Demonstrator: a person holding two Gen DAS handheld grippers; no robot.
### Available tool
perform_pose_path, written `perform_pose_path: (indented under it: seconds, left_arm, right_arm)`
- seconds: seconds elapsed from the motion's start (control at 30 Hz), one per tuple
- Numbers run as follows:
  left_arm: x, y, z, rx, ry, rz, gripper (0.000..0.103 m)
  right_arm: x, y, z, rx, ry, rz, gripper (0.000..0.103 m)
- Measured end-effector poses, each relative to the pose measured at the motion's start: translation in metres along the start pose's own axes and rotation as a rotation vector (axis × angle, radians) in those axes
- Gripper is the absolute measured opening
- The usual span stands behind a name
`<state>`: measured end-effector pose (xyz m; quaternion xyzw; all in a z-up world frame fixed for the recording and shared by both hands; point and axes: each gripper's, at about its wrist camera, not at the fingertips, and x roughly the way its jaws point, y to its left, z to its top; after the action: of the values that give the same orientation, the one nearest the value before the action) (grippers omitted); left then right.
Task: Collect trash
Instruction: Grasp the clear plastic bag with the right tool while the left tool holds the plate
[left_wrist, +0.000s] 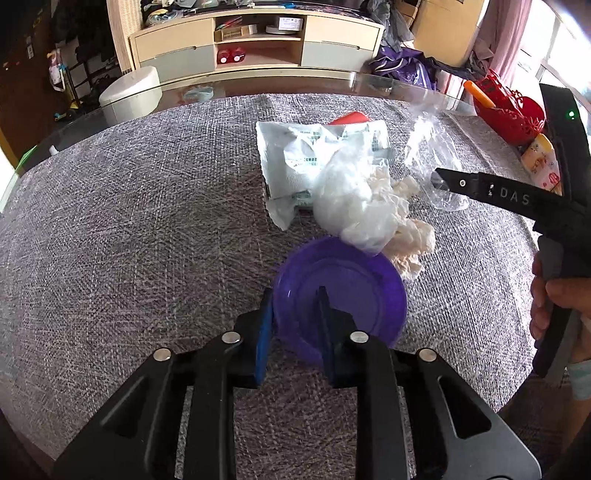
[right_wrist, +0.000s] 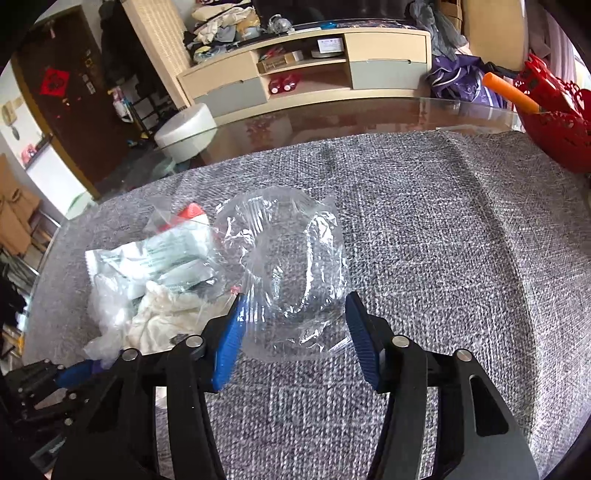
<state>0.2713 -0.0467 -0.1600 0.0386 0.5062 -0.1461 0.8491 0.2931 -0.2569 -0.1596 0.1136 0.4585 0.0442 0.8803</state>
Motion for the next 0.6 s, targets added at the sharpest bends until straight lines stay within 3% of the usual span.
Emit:
perform_pose_path:
  seconds: [0.03,0.07,0.27,0.6]
  left_arm:
    - [0.000,0.000,-0.001,-0.003,0.001,-0.004,0.010]
    - [-0.001,0.001,-0.003,-0.010,0.007,-0.019,0.005]
    - [-0.010,-0.007,-0.017,0.015,0.001,-0.027,0.004]
    - [-0.059,-0.015,-0.049,0.018,-0.045,-0.010,0.001]
  right_arm:
    - [-0.002,0.000,0.000,-0.002,-0.001,0.002,0.047]
    - [-0.004,-0.001,-0.001,0.003,0.004,0.012,0.022]
    - [-0.028,-0.005,-0.011,0.008,-0.014,0.010,0.014]
    - [-0.081,-0.006,-0.048,0.000,-0.048,0.017,0.012]
